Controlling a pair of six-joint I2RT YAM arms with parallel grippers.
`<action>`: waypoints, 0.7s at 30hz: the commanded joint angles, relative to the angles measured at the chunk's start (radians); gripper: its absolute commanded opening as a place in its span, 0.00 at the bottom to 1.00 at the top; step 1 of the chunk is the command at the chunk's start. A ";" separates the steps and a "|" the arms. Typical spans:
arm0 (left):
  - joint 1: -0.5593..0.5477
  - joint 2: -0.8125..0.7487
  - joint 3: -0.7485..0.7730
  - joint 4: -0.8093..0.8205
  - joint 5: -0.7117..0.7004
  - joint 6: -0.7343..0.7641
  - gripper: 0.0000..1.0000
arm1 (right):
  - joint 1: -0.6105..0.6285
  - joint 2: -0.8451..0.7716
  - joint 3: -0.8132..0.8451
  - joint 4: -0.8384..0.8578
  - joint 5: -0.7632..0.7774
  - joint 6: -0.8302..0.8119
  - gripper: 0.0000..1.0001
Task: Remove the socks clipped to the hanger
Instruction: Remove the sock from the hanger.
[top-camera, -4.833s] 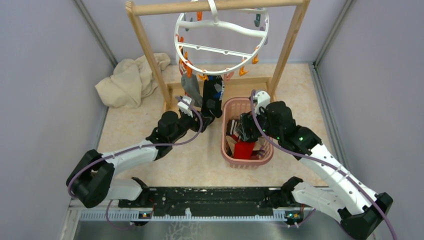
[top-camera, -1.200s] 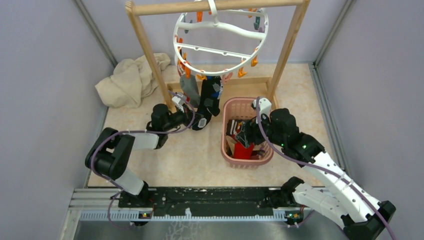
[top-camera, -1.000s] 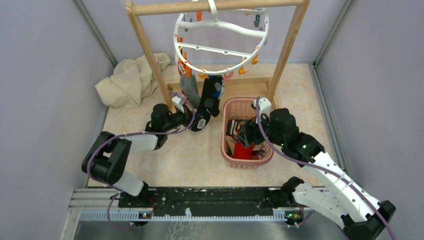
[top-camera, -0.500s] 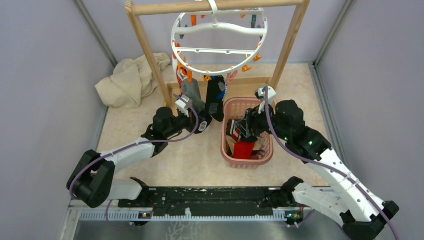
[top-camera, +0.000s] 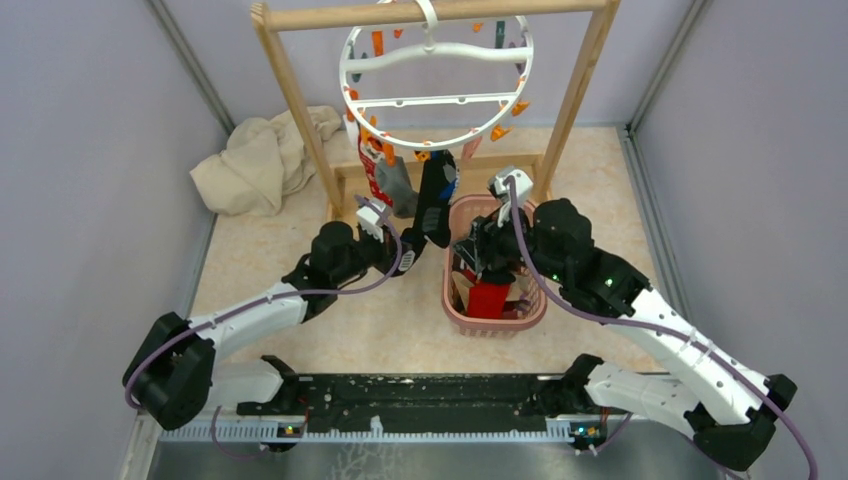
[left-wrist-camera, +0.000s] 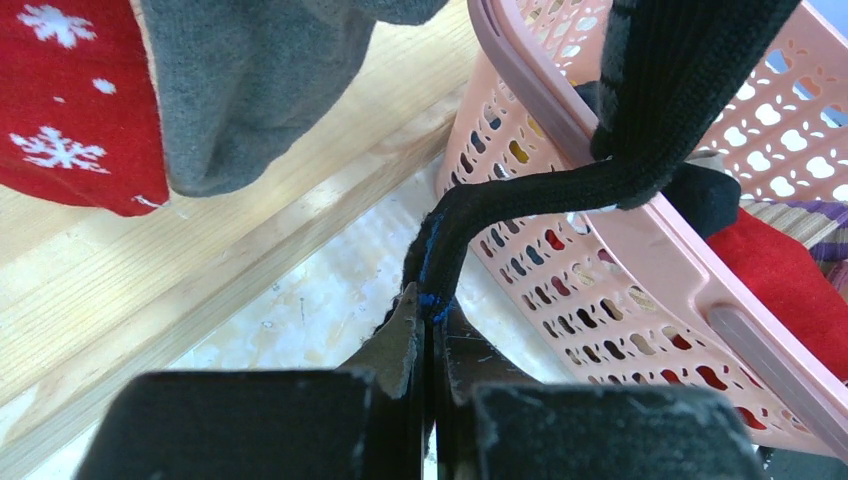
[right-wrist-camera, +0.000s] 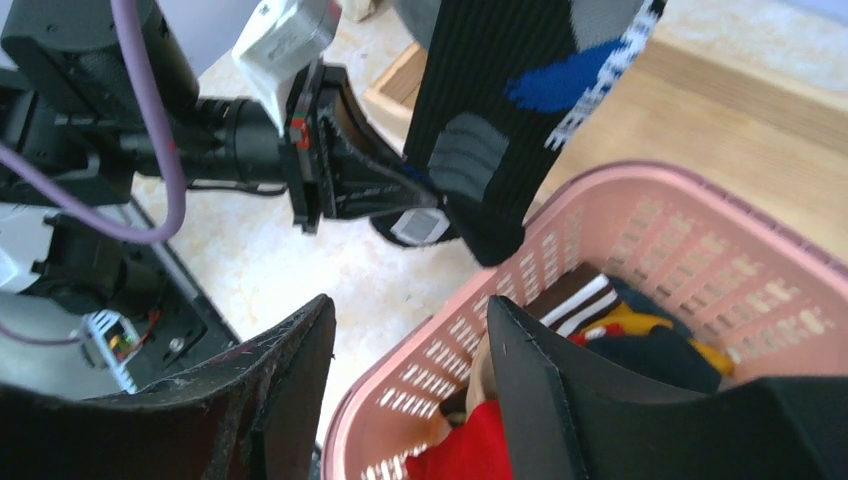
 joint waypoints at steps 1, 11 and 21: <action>-0.018 -0.034 0.043 -0.024 -0.031 0.019 0.00 | 0.054 0.024 0.069 0.118 0.150 -0.049 0.58; -0.038 -0.079 0.084 -0.083 -0.045 0.026 0.00 | 0.080 0.054 0.028 0.406 0.264 -0.154 0.57; -0.064 -0.109 0.114 -0.125 -0.044 0.026 0.00 | 0.080 0.109 0.013 0.608 0.191 -0.192 0.59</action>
